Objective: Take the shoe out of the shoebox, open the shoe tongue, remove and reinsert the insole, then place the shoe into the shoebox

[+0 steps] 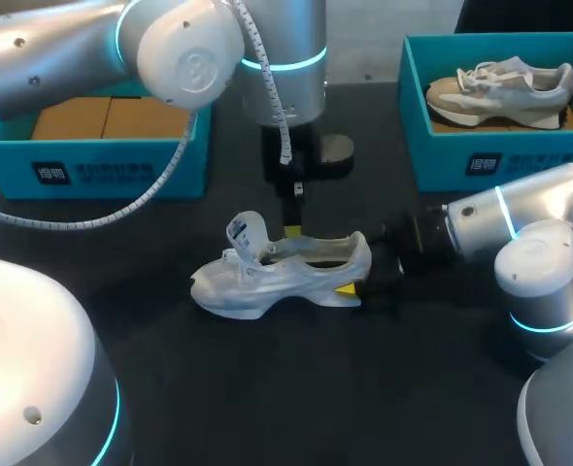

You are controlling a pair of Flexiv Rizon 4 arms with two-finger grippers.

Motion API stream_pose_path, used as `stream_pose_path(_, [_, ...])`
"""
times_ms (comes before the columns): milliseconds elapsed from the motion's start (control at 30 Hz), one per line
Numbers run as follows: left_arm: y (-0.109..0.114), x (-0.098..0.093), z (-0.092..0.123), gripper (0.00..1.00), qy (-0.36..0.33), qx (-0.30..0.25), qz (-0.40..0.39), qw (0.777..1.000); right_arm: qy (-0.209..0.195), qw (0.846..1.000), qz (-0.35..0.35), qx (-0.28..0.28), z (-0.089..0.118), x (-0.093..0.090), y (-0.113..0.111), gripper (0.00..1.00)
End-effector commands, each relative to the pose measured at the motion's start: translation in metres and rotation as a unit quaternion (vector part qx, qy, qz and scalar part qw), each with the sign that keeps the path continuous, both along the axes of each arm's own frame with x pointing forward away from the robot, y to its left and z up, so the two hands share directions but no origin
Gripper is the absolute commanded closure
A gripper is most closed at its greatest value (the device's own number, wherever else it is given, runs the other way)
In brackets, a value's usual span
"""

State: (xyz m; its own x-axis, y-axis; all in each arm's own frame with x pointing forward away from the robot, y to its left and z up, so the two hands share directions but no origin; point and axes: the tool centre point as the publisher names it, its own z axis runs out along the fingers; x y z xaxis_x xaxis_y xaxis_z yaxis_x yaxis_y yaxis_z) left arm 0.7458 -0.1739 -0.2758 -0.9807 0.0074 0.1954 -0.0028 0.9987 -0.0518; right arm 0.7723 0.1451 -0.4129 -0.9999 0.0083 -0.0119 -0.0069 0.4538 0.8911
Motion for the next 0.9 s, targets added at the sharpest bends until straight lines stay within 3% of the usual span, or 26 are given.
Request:
stream_pose_path(33, [-0.013, 0.01, -0.019, 1.0, 0.039, 0.003, -0.013, 0.999, -0.001, 1.0, 0.0, -0.001, 0.0, 0.0, 0.001, 1.0])
stream_pose_path(367, [-0.026, 0.017, -0.037, 1.0, 0.065, -0.005, -0.025, 0.998, -0.001, 1.0, 0.0, -0.001, 0.0, 0.0, 0.001, 1.0])
stream_pose_path(900, [-0.026, 0.017, -0.037, 1.0, 0.065, -0.005, -0.025, 0.998, -0.001, 1.0, 0.0, -0.001, 0.0, 0.0, 0.001, 1.0])
